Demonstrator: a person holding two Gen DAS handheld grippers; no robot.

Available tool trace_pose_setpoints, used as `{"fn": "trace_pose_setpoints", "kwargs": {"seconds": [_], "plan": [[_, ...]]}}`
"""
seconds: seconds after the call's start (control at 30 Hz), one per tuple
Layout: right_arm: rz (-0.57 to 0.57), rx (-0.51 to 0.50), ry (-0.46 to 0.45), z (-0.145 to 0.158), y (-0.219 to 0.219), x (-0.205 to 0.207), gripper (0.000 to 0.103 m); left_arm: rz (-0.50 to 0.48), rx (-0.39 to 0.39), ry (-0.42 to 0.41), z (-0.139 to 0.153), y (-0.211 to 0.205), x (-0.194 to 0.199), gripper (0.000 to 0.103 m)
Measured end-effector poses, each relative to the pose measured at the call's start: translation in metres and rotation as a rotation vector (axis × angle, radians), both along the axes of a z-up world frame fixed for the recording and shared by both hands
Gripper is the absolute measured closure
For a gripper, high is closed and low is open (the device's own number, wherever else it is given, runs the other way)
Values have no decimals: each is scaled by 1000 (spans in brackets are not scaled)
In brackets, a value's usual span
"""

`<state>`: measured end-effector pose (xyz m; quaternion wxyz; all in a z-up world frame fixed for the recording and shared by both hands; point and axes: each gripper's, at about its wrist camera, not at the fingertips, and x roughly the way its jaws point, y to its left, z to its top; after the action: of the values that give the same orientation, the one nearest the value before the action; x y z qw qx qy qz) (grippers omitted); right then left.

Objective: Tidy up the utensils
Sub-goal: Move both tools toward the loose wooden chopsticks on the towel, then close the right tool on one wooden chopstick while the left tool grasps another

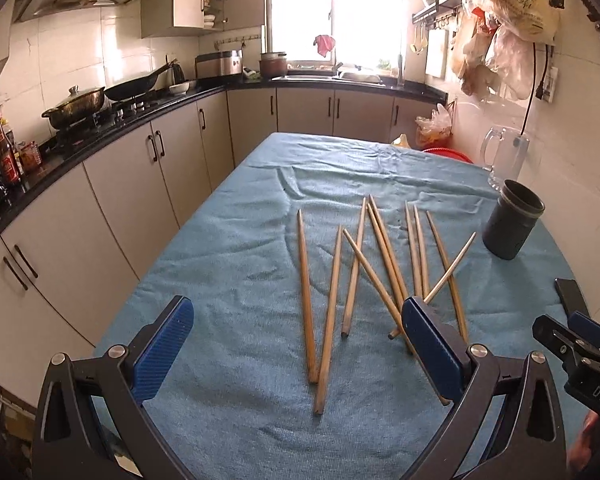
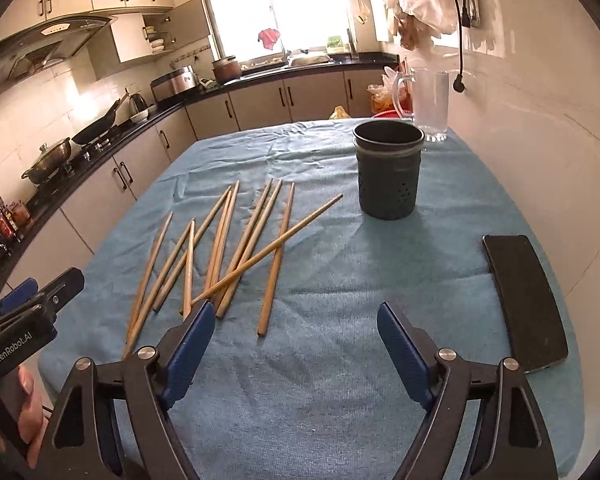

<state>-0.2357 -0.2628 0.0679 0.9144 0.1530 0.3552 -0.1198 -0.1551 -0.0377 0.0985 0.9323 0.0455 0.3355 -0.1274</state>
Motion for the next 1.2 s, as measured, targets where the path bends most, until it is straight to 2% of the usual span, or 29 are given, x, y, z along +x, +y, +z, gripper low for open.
{"fn": "trace_pose_setpoints", "kwargs": {"seconds": [0.3,0.9,1.2], "plan": [[10,34,28,-8,0,5,18,9,8,38,-13,-2,11,0],[26,72,58,-17,-1,14,29,17,15,51,-23,-3,17,0],[33,118,69,-21,-5,18,31,15,17,64,-28,-4,20,0]]}}
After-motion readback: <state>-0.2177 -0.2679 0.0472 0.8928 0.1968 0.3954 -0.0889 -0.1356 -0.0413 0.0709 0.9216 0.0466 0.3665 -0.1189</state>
